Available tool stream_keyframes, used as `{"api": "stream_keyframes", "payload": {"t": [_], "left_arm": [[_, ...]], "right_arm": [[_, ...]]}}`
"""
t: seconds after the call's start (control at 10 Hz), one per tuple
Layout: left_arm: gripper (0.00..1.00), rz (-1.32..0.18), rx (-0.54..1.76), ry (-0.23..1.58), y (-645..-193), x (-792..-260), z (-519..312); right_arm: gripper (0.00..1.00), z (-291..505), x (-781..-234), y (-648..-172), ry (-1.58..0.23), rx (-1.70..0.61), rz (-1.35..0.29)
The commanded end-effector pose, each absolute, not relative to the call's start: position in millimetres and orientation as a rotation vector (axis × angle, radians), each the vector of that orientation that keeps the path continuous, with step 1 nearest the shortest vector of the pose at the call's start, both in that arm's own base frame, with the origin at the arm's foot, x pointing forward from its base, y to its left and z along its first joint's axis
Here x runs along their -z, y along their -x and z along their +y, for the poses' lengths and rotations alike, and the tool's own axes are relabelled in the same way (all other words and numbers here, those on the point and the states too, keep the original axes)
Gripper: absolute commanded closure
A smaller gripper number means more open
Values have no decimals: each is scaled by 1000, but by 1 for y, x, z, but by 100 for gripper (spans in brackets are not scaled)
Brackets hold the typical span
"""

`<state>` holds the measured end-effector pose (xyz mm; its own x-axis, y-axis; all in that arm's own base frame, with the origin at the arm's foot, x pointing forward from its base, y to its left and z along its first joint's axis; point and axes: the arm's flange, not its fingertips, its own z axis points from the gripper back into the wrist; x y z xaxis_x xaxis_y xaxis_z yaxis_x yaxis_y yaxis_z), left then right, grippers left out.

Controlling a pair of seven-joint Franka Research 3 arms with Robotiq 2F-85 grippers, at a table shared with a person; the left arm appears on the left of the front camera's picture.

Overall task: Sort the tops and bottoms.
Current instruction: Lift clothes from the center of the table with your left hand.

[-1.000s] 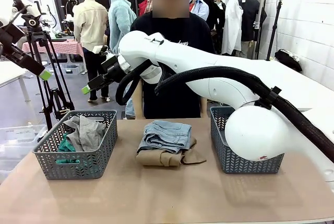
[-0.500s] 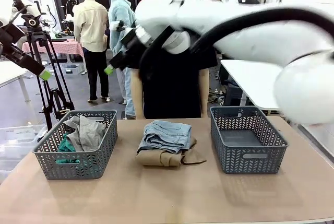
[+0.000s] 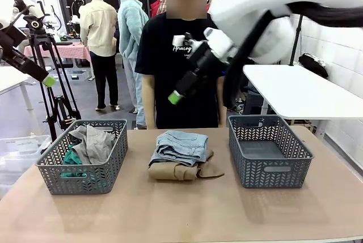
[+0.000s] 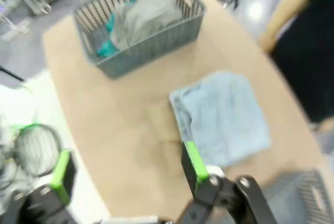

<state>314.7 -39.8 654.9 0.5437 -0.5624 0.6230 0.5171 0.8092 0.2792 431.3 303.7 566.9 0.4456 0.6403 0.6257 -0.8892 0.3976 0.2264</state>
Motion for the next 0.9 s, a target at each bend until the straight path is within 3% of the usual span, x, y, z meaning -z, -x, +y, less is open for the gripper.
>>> {"api": "stream_keyframes", "payload": {"t": [0.0, 0.2, 0.3, 0.6, 0.7, 0.8], "left_arm": [[14, -763, 641, -65, -316, -656, -38], [14, -763, 641, -65, -316, -656, -38], [14, -763, 641, -65, -316, -656, -38], [14, -763, 641, -65, -316, -656, -38], [14, -763, 641, -65, -316, -656, -38], [14, -763, 641, -65, -316, -656, -38]], "right_arm": [[0, 277, -567, -398, -583, -968, -521], [0, 282, -572, -397, -608, -935, -640], [0, 272, -569, -399, -559, -984, -510], [0, 270, -575, -394, -561, -972, -549], [0, 298, -559, -401, -391, -1096, -419], [0, 280, -573, -392, -300, -1118, -391]]}}
